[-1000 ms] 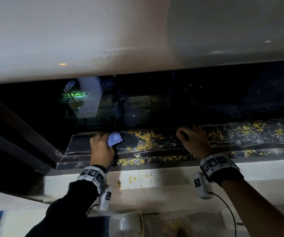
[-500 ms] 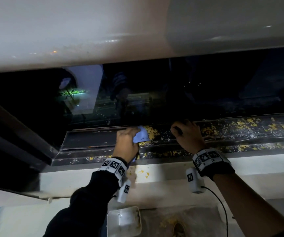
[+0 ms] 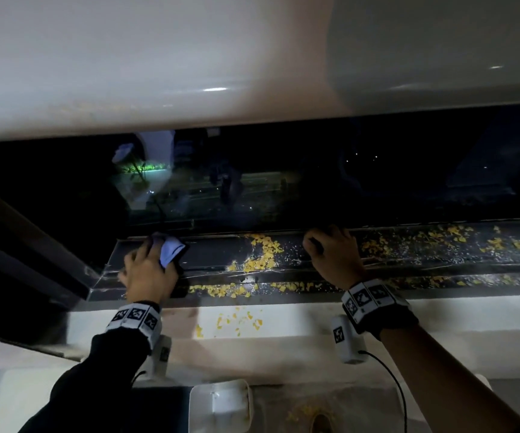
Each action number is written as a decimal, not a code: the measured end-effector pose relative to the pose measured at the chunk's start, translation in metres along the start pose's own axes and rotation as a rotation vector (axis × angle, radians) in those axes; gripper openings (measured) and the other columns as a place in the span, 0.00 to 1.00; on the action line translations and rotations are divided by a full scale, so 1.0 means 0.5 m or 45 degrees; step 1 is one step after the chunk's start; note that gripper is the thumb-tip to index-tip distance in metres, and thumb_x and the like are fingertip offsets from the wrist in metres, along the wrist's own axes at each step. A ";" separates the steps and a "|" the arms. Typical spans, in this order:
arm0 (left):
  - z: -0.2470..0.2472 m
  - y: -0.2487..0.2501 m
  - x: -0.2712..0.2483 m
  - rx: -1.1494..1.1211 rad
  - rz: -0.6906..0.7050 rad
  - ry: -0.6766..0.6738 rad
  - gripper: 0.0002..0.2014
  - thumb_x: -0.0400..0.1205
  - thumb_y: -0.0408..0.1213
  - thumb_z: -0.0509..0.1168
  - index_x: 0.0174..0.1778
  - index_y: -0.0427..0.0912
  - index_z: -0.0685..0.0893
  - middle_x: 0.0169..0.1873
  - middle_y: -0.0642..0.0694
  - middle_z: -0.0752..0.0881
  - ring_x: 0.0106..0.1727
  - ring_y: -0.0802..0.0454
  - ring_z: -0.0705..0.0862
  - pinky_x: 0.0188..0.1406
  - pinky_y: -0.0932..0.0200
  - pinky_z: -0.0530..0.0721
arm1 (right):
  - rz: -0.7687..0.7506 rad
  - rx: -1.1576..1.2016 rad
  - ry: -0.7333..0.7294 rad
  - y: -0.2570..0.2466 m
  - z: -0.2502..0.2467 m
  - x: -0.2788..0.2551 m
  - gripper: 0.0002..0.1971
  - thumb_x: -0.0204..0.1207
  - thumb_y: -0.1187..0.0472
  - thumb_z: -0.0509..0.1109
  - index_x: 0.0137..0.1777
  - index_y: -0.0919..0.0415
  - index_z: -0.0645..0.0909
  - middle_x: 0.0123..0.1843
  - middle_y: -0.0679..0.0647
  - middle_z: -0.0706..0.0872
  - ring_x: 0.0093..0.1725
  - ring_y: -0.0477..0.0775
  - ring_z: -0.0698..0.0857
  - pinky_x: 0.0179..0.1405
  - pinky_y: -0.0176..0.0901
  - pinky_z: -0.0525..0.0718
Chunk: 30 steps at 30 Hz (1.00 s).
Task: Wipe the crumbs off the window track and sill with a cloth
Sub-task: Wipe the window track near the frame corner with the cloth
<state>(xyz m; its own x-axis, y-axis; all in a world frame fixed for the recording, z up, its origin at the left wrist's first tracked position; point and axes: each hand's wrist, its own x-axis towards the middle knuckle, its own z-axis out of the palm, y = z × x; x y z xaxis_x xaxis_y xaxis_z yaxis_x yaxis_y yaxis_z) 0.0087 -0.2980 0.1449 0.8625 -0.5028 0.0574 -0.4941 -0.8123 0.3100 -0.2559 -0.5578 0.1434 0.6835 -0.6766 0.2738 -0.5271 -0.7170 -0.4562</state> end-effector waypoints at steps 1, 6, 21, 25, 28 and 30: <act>0.000 0.004 0.002 -0.014 0.024 0.009 0.32 0.72 0.50 0.53 0.73 0.42 0.75 0.74 0.38 0.73 0.72 0.36 0.68 0.68 0.42 0.64 | 0.002 0.002 -0.003 0.002 0.001 0.000 0.16 0.75 0.46 0.54 0.42 0.49 0.82 0.47 0.57 0.83 0.47 0.66 0.80 0.43 0.48 0.71; -0.006 0.041 -0.010 0.046 0.211 0.055 0.28 0.69 0.39 0.57 0.66 0.32 0.80 0.64 0.29 0.80 0.68 0.34 0.76 0.61 0.46 0.62 | -0.014 0.013 -0.023 0.000 0.000 -0.003 0.14 0.76 0.48 0.53 0.43 0.49 0.80 0.48 0.56 0.83 0.49 0.64 0.79 0.45 0.48 0.70; -0.105 -0.020 0.041 -0.077 0.322 0.150 0.18 0.64 0.30 0.57 0.44 0.32 0.87 0.43 0.28 0.87 0.47 0.31 0.83 0.52 0.43 0.73 | 0.159 -0.022 0.023 -0.024 0.003 0.005 0.10 0.74 0.48 0.62 0.44 0.47 0.84 0.51 0.57 0.85 0.52 0.67 0.81 0.49 0.54 0.79; -0.092 -0.077 0.039 0.340 0.048 0.010 0.21 0.67 0.34 0.70 0.56 0.31 0.81 0.55 0.28 0.79 0.56 0.31 0.73 0.57 0.39 0.68 | 0.150 -0.025 0.041 -0.014 0.004 0.010 0.09 0.74 0.47 0.62 0.44 0.46 0.83 0.51 0.57 0.86 0.53 0.67 0.82 0.51 0.59 0.81; -0.038 -0.043 0.014 0.328 -0.084 -0.005 0.26 0.70 0.35 0.66 0.65 0.32 0.78 0.65 0.32 0.78 0.67 0.36 0.73 0.63 0.37 0.62 | 0.113 -0.016 0.044 -0.010 0.006 0.006 0.13 0.73 0.45 0.60 0.44 0.47 0.84 0.51 0.57 0.86 0.52 0.67 0.82 0.50 0.59 0.81; -0.029 0.019 -0.016 0.202 -0.100 0.046 0.24 0.69 0.31 0.65 0.62 0.28 0.80 0.63 0.30 0.80 0.67 0.35 0.76 0.61 0.38 0.64 | 0.106 -0.035 0.029 -0.010 0.007 0.005 0.12 0.74 0.45 0.60 0.44 0.46 0.83 0.50 0.57 0.86 0.51 0.67 0.81 0.49 0.57 0.80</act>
<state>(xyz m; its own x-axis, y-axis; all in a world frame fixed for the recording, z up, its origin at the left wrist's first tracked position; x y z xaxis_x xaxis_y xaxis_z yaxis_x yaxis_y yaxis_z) -0.0012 -0.2976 0.1613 0.9009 -0.4276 0.0740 -0.4339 -0.8864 0.1612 -0.2498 -0.5553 0.1432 0.6253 -0.7375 0.2551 -0.5956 -0.6622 -0.4547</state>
